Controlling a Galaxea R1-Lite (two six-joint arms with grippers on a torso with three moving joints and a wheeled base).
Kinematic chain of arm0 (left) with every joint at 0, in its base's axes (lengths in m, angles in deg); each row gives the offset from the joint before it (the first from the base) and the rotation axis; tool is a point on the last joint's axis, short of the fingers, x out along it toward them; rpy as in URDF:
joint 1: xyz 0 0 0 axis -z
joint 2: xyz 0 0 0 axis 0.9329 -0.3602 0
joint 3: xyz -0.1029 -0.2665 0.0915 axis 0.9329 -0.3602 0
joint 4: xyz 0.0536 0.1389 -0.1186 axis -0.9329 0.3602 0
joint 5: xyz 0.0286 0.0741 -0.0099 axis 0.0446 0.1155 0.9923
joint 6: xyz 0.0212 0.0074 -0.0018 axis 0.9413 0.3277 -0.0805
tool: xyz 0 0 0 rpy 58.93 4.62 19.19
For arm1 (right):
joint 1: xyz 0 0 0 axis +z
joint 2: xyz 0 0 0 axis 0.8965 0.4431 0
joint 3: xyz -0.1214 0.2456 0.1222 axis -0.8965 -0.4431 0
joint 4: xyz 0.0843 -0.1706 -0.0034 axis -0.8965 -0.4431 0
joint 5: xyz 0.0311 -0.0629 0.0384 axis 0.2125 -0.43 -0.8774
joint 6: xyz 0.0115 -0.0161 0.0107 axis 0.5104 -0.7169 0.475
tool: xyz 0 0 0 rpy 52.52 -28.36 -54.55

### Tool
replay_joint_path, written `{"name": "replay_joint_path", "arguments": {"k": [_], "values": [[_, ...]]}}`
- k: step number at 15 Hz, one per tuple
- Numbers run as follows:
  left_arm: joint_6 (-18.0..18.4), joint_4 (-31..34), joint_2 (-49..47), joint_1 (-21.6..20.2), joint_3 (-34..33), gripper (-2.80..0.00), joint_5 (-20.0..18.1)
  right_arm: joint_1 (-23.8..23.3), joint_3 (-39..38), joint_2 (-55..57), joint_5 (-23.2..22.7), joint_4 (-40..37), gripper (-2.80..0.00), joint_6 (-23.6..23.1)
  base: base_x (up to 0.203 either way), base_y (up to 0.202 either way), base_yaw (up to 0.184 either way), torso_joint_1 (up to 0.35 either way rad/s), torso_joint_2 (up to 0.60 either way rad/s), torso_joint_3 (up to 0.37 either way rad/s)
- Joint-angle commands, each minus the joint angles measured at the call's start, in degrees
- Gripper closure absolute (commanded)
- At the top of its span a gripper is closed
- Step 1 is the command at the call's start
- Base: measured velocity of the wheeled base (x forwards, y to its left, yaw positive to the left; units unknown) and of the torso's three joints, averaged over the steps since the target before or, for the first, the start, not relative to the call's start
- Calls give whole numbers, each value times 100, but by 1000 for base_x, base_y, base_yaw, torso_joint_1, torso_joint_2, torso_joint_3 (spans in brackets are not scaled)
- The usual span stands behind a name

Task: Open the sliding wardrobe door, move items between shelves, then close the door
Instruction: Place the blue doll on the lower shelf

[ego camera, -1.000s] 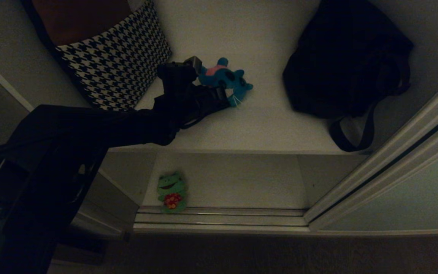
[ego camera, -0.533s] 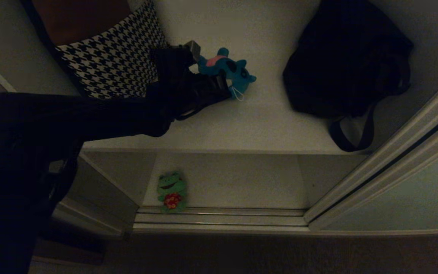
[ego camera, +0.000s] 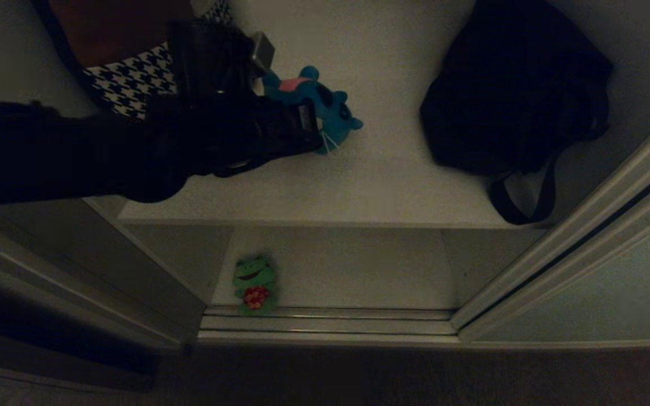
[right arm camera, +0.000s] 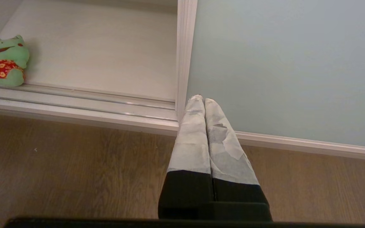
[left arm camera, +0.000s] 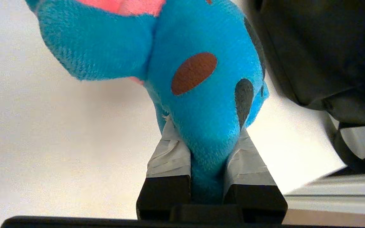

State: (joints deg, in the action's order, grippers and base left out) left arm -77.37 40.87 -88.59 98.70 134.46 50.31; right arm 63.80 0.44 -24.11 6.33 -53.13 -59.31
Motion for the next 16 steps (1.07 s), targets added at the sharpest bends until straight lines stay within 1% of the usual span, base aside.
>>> {"name": "replay_joint_path", "arguments": {"k": [1, 2, 4, 6, 10, 12, 13, 14, 16], "values": [[3, 179, 749, -5, -252, 0, 69, -1, -1, -1, -4, 0, 0, -5, 0, 0, 0, 0, 0, 0], [11, 373, 998, -22, -437, 0, 94, 6, -1, -1, -4, 0, 0, -2, 0, 0, 0, 0, 0, 0], [41, 681, 1496, -40, -1021, 0, 112, 2, -1, -1, -4, 0, 0, 1, 0, 0, 0, 0, 0, 0], [22, 758, 1898, -51, -1636, 0, 116, -1, -1, -1, -4, 0, 0, -5, 0, 0, 0, 0, 0, 0], [-60, 793, 2766, -90, -2467, 0, 32, 5, -1, -1, -4, 0, 0, -5, 0, 0, 0, 0, 0, 0], [-66, 794, 2946, -315, -2691, 0, -231, 0, -1, -1, -4, 0, 0, 1, 0, 0, 0, 0, 0, 0], [-69, 790, 3020, -433, -2793, 0, -304, -1, -1, -1, -4, 0, 0, -5, 0, 0, 0, 0, 0, 0], [-74, 786, 3056, -532, -2848, 0, -327, -1, -1, -1, -4, 0, 0, 4, 0, 0, 0, 0, 0, 0], [-69, 727, 3031, -556, -2810, 0, -330, -1, -1, -1, -4, 0, 0, 0, 0, 0, 0, 0, 0, 0]]}}
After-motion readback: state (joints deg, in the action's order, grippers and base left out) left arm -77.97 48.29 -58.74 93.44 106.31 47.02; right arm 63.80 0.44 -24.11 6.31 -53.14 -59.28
